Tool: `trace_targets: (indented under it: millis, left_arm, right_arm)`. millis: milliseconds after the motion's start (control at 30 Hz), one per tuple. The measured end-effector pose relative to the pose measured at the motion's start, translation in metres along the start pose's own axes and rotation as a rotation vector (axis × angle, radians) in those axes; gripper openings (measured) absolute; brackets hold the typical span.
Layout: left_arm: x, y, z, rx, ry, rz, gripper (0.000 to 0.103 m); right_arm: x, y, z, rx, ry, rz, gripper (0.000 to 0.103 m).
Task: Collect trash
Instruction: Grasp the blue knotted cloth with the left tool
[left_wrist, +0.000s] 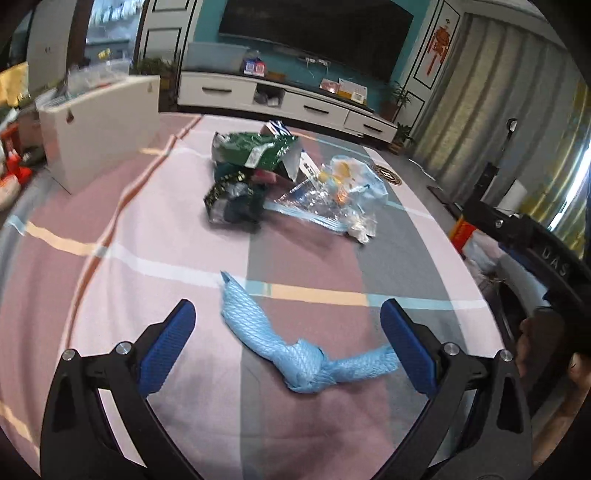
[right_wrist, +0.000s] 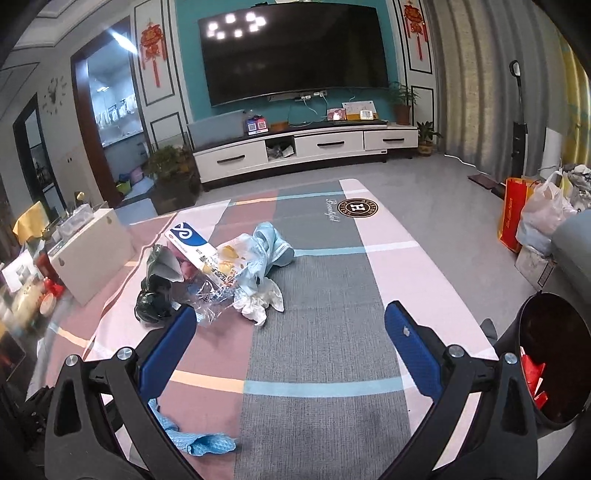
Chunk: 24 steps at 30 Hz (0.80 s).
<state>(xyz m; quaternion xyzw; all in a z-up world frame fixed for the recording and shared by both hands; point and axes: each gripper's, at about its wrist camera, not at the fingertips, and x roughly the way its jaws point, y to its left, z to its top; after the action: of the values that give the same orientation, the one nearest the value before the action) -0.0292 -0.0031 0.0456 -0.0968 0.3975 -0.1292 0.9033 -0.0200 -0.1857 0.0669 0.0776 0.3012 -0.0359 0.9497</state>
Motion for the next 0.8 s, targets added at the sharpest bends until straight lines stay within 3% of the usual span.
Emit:
trace_targets:
  millis: [133, 267, 400, 567, 800]
  left_arm:
    - [0.002, 0.002, -0.001, -0.017, 0.006, 0.016, 0.1]
    - [0.004, -0.003, -0.002, 0.035, 0.008, 0.037, 0.1]
    - [0.006, -0.004, -0.003, 0.048, 0.031, 0.026, 0.1]
    - [0.005, -0.001, -0.002, 0.025, 0.053, -0.003, 0.1]
    - [0.008, 0.005, 0.0, -0.055, 0.14, -0.133, 0.1]
  right_arm:
    - [0.002, 0.003, -0.001, -0.024, 0.001, -0.008, 0.1]
    - [0.005, 0.005, -0.003, -0.043, 0.004, 0.005, 0.1]
    - [0.013, 0.005, -0.003, -0.053, 0.057, 0.111, 0.1]
    - [0.014, 0.006, -0.006, -0.056, 0.068, 0.092, 0.1]
    - [0.017, 0.004, -0.006, -0.047, 0.098, 0.096, 0.1]
